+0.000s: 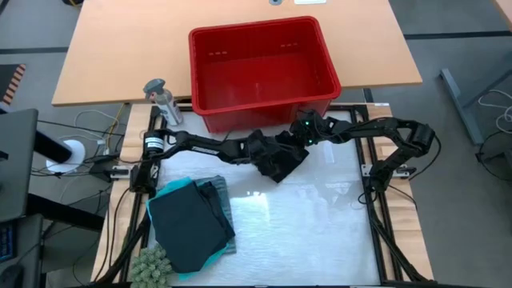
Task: Fold Laundry from Bin
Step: Fold the black boxer from the red organizer bin
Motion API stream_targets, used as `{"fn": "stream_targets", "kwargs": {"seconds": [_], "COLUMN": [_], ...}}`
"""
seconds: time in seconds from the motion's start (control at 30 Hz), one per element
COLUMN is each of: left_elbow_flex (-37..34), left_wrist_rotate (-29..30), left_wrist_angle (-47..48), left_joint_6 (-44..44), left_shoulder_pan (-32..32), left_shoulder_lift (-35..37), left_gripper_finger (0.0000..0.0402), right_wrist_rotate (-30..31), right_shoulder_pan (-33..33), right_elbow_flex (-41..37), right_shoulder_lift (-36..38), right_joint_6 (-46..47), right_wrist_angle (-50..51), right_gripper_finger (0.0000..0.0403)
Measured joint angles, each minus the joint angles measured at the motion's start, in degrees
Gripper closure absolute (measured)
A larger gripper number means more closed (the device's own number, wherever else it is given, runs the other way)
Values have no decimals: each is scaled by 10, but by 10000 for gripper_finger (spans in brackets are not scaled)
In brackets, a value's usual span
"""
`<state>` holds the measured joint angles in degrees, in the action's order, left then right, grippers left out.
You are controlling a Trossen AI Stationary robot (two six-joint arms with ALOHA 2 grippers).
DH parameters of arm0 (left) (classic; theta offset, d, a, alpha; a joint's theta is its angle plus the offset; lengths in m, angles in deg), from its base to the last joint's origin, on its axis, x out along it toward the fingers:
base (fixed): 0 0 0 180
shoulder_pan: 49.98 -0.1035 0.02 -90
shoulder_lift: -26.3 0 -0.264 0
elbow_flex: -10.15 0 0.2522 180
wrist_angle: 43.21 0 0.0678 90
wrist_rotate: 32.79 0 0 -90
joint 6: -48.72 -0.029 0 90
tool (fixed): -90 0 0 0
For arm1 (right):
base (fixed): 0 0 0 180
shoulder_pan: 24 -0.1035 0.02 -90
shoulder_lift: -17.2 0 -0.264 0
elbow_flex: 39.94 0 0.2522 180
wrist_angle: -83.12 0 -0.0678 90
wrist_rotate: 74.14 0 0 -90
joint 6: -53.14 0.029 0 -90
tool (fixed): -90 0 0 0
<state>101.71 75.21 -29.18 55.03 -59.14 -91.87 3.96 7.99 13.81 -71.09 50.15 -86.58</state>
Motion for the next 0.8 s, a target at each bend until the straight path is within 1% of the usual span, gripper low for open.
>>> {"fn": "stream_targets", "kwargs": {"seconds": [0.07, 0.17, 0.3, 0.4, 0.47, 0.53, 0.63, 0.73, 0.8], "left_elbow_flex": [0, 1, -1, 0, 0, -5, -5, -3, -3], "left_wrist_rotate": [8, 5, 9, 28, 37, 44, 79, 110, 112], "left_wrist_angle": [1, 5, 36, 42, 66, 83, 94, 78, 54], "left_joint_6": [0, 5, 24, 20, 22, 42, 65, 62, 50], "left_shoulder_pan": [-6, -13, -15, -15, -17, -17, -15, -7, -3], "left_shoulder_lift": [2, 4, -3, -1, 0, -1, 9, 27, 32], "left_gripper_finger": [401, 401, 401, 401, 401, 402, 401, 401, 401], "right_wrist_rotate": [0, 0, 0, 0, 1, 12, 18, 17, 17], "right_shoulder_pan": [0, 0, -1, -1, 3, 6, 12, 12, 12], "right_elbow_flex": [0, 0, 0, 0, 0, 0, 0, 0, 0], "right_shoulder_lift": [0, 0, 0, 0, 0, 0, 0, 0, 0], "right_joint_6": [0, 0, 0, 0, 0, 9, 31, 32, 32], "right_wrist_angle": [-1, -1, 0, -3, -4, -4, -4, -4, -4], "right_gripper_finger": [304, 304, 304, 304, 304, 304, 304, 304, 304]}}
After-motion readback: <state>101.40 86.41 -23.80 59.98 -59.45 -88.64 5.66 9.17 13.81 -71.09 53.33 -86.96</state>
